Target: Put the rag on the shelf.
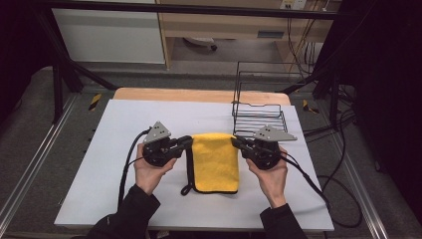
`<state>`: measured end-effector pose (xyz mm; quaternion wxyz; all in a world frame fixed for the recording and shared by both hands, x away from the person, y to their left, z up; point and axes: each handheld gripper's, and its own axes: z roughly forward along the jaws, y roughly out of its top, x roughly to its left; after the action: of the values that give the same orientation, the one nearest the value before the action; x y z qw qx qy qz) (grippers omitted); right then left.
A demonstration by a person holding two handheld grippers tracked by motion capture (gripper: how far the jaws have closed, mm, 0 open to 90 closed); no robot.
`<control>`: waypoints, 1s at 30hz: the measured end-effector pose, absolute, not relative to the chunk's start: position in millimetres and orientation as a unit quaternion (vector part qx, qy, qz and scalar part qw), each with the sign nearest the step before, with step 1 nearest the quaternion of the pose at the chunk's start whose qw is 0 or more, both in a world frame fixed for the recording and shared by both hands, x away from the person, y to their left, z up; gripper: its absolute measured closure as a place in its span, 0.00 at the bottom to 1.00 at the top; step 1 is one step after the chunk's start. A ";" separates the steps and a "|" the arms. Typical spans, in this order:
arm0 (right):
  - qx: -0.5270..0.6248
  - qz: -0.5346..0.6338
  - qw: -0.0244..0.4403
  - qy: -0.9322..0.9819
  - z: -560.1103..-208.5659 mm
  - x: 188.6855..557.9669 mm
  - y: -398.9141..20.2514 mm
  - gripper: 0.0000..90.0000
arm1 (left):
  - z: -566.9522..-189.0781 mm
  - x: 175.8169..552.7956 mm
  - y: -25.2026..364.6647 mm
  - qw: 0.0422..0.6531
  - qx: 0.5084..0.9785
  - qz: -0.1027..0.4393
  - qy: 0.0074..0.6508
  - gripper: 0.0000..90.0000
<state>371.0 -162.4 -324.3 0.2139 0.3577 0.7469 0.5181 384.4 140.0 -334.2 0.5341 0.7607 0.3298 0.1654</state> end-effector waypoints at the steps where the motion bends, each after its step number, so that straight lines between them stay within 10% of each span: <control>1: 0.357 0.519 0.215 0.746 -321.8 370.4 -162.9 0.93 | -331.7 384.3 139.4 0.537 0.759 0.167 0.329 0.88; 30: 0.349 0.565 0.306 0.682 -272.9 365.6 -194.9 0.93 | -285.5 400.8 101.0 0.603 0.708 0.207 0.305 0.88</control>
<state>365.6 -194.9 -272.9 0.3064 0.3490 0.6821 0.5648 400.8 101.0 -285.5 0.6025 0.7080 0.3051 0.2066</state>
